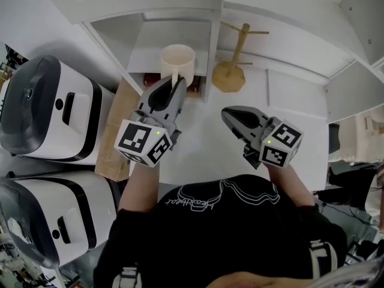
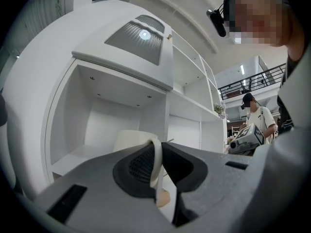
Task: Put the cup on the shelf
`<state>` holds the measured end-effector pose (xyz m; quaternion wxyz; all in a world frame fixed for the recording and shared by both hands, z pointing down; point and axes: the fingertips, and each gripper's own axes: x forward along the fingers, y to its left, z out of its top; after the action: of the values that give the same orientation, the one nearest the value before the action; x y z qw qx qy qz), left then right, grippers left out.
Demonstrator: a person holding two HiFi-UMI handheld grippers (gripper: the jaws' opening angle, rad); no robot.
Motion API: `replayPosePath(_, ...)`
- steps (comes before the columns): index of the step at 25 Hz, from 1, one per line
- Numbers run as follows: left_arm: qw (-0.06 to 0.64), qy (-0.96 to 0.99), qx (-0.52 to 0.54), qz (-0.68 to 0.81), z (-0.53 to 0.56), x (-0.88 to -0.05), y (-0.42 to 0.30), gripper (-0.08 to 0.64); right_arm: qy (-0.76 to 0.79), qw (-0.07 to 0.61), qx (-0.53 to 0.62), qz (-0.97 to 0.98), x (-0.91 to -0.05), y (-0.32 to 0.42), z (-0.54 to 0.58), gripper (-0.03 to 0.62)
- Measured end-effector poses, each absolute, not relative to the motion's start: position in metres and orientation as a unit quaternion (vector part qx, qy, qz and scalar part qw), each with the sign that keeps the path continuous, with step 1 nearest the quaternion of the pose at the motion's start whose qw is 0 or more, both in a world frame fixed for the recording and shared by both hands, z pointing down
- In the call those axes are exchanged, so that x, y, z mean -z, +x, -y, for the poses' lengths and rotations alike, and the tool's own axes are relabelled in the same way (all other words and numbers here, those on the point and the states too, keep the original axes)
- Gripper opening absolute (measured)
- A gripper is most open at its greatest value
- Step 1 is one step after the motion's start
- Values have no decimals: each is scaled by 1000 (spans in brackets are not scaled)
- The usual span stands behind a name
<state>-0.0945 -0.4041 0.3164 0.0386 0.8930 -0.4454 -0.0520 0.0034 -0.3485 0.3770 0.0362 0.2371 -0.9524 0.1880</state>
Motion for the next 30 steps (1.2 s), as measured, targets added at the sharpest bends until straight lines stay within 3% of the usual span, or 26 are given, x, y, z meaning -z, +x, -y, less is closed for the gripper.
replayPosePath(30,25,891,-4,453,483,-349,-101,44,267,52,-210,939,-403,17,372,6)
